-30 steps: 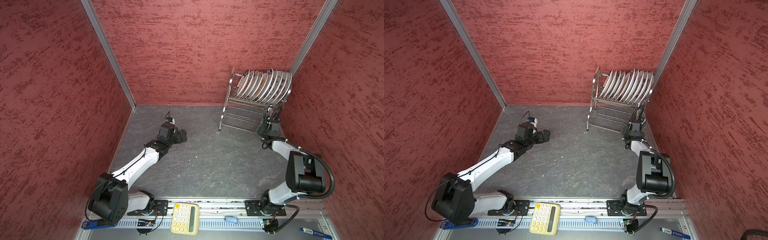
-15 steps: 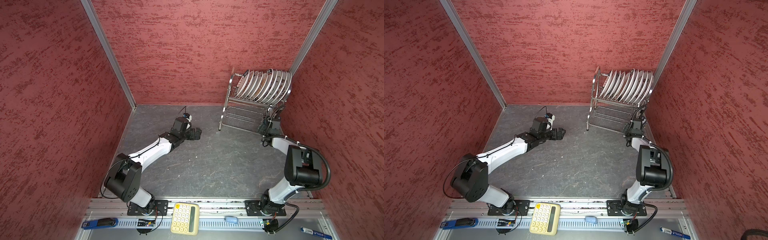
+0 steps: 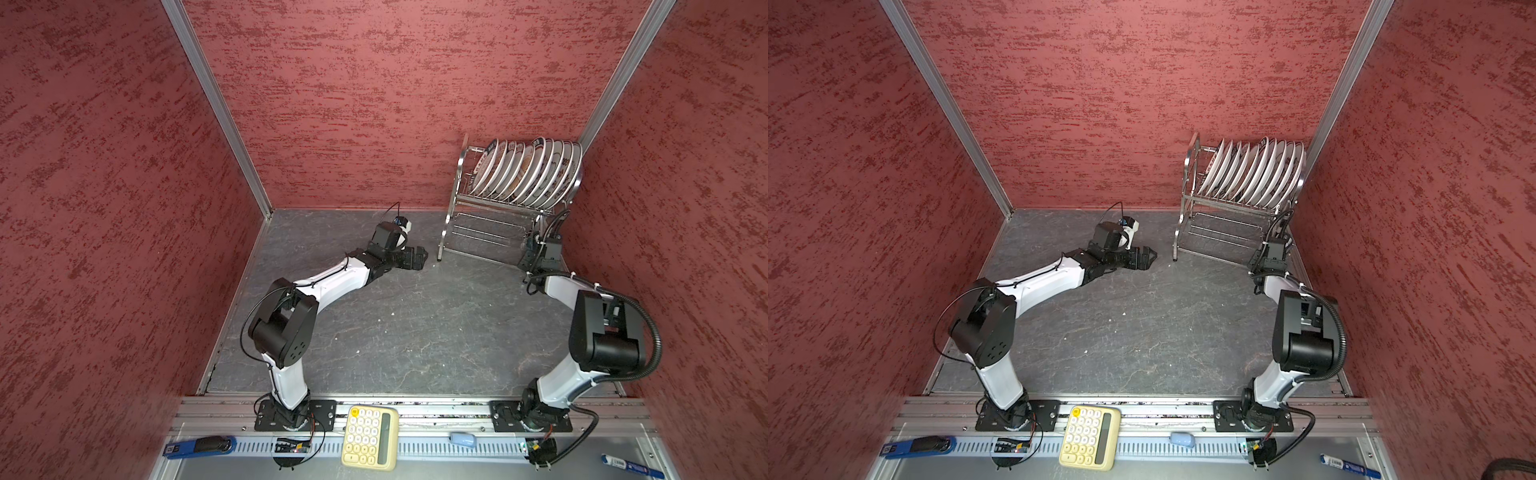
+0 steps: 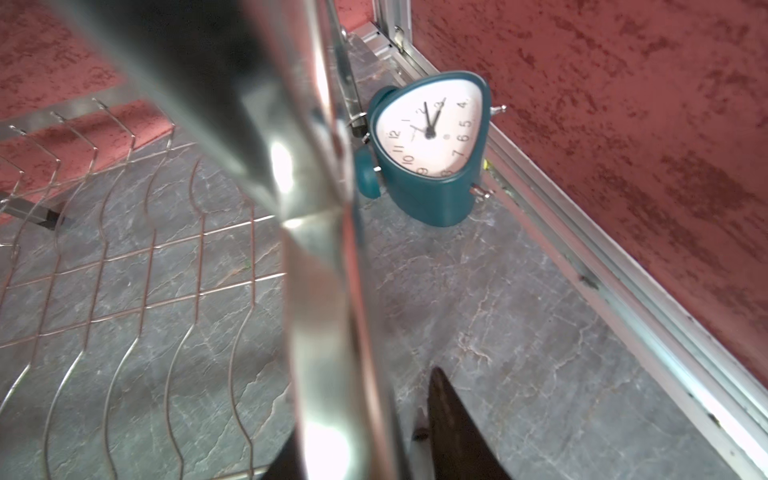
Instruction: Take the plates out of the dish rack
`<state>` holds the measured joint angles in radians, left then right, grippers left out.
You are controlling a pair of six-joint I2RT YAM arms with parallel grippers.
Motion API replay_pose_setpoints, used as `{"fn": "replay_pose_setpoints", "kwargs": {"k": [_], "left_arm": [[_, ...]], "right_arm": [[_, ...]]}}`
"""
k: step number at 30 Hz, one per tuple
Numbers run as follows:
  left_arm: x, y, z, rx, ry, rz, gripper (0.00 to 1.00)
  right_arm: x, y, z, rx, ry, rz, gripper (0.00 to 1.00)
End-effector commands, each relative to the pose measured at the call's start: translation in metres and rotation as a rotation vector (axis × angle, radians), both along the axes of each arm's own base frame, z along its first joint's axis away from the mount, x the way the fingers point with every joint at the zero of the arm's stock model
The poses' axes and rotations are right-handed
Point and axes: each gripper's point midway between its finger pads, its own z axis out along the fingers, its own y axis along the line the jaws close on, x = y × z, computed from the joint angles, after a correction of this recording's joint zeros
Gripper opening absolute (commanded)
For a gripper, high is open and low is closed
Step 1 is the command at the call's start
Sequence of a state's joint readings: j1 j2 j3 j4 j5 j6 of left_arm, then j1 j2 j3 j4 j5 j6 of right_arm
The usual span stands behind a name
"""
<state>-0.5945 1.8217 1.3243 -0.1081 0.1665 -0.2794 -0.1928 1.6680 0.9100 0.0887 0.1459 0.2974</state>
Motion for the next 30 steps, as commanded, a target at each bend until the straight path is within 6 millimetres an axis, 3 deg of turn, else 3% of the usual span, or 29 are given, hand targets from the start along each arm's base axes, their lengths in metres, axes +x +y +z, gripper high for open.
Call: {"fn": "replay_pose_setpoints", "kwargs": {"k": [1,8,25,30], "left_arm": [[0.005,-0.023,0.006,-0.032,-0.031,-0.062,0.97],[0.016,-0.053,0.002,-0.061,-0.059,-0.099,0.96],[0.071,-0.086,-0.001,-0.048,-0.184,-0.092,0.96],[0.085,-0.093,-0.012,-0.045,-0.178,-0.103,0.93]], "right_arm": [[-0.003,0.013,-0.004,0.018,0.008,0.055,0.28],[-0.006,0.018,0.002,0.019,-0.001,0.086,0.10],[-0.017,0.024,0.003,0.000,-0.002,0.133,0.02],[-0.017,0.026,0.003,-0.004,0.000,0.147,0.01]]}}
